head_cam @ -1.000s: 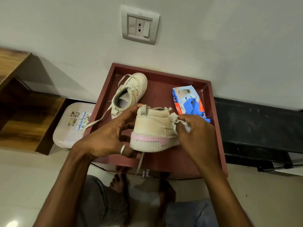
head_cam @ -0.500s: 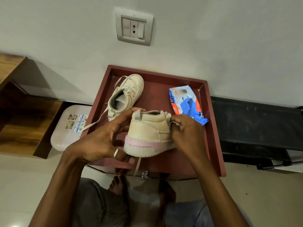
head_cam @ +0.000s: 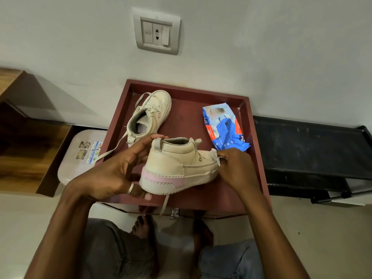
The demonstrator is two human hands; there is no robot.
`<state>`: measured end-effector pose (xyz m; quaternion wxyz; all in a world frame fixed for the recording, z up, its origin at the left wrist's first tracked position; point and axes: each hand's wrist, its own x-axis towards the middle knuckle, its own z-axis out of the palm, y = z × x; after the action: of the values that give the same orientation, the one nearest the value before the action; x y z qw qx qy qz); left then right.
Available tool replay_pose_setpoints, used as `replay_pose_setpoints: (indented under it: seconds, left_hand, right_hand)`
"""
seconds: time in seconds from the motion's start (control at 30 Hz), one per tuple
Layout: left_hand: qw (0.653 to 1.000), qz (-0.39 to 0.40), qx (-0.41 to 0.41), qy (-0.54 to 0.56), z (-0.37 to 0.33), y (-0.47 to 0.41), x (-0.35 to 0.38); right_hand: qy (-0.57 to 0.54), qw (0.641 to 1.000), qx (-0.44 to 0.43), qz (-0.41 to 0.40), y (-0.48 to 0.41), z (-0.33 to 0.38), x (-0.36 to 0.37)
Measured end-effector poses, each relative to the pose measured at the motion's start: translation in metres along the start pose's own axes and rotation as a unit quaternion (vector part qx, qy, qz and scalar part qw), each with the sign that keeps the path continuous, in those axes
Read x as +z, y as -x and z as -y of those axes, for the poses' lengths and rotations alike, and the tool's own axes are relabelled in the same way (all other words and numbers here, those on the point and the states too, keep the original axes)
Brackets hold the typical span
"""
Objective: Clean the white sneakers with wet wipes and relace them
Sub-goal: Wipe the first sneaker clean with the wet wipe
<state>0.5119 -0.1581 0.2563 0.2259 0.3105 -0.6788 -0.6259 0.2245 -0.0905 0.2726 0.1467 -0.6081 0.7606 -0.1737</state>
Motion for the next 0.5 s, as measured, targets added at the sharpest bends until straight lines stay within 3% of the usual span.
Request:
replay_pose_setpoints:
  seconds: [0.2,0.4,0.5]
  left_hand:
    - [0.997,0.058,0.003,0.052,-0.014,0.017,0.008]
    - [0.994,0.006,0.018,0.108,-0.03,0.01,0.02]
    - [0.995,-0.022,0.043,0.088,-0.05,0.002,0.035]
  right_hand:
    - [-0.001,0.999,0.041,-0.027,-0.001,-0.002,-0.005]
    - [-0.233,0.972,0.036,-0.009,0.022,0.042,-0.037]
    - [-0.277,0.961,-0.001,0.0,0.032,0.068,-0.056]
